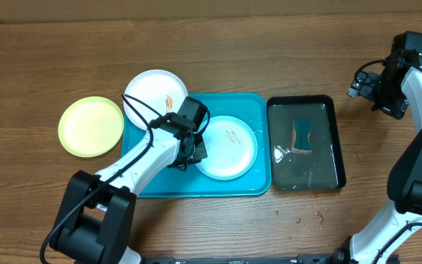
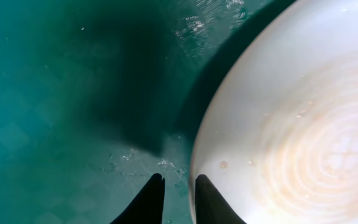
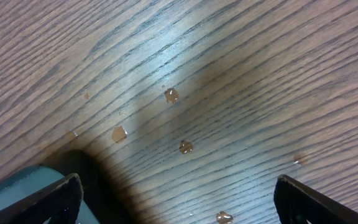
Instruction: Clean dirty plates on tray and stack at the side
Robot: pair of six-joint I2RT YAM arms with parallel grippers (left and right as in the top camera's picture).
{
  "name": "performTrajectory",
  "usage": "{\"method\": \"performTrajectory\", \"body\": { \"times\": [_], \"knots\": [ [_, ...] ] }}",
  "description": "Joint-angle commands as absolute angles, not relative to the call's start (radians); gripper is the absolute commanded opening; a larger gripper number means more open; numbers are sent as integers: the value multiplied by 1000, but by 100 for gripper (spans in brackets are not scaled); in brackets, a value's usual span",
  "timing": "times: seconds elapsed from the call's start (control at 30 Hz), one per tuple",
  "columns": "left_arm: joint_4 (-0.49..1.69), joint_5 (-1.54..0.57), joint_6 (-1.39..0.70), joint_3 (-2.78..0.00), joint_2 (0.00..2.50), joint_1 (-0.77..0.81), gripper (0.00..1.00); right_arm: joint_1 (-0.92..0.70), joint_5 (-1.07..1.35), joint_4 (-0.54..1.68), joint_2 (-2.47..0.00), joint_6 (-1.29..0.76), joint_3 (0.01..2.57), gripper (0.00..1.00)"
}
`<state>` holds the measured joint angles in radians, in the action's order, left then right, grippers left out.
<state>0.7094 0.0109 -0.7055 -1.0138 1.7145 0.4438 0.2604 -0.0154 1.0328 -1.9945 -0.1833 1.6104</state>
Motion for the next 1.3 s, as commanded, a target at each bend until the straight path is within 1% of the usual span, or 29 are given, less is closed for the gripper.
{"method": "performTrajectory", "body": {
  "times": [0.0,0.03,0.07,0.43,0.57,0.67,0.7,0.73,0.8,0.83,0.87,0.93,1.03,1.27],
  "knots": [
    [679,33,-715,-968,1695,448,11,262,-22,1029,-1971,-187,1623,100],
    [666,31,-716,-959,1695,448,7,262,-22,1029,-1971,-187,1623,100],
    [655,28,-716,-952,1695,448,4,262,-22,1029,-1971,-187,1623,100],
    [601,27,-691,-938,1695,448,4,262,-12,1018,-1971,-188,1623,100],
    [596,27,-696,-937,1695,448,4,262,111,969,-1971,-187,1623,100],
    [597,31,-724,-937,1695,447,4,262,255,1062,-1971,-186,1624,100],
    [597,35,-736,-936,1695,447,4,262,320,1080,-1969,-148,1624,100],
    [596,38,-746,-936,1695,447,4,262,390,1102,-1969,-94,1624,95],
    [595,37,-749,-936,1695,447,4,261,456,1139,-1969,-78,1624,79],
    [593,37,-749,-936,1695,447,4,255,457,1161,-1969,-77,1624,73],
    [593,37,-749,-936,1695,447,4,249,452,1185,-1969,-77,1624,70],
    [591,36,-749,-936,1695,448,4,228,439,1236,-1969,-69,1624,69],
    [590,36,-749,-936,1695,448,4,176,406,1303,-1969,-40,1624,70],
    [590,33,-748,-936,1695,448,4,5,179,1414,-1969,-36,1622,70]
  ]
}}
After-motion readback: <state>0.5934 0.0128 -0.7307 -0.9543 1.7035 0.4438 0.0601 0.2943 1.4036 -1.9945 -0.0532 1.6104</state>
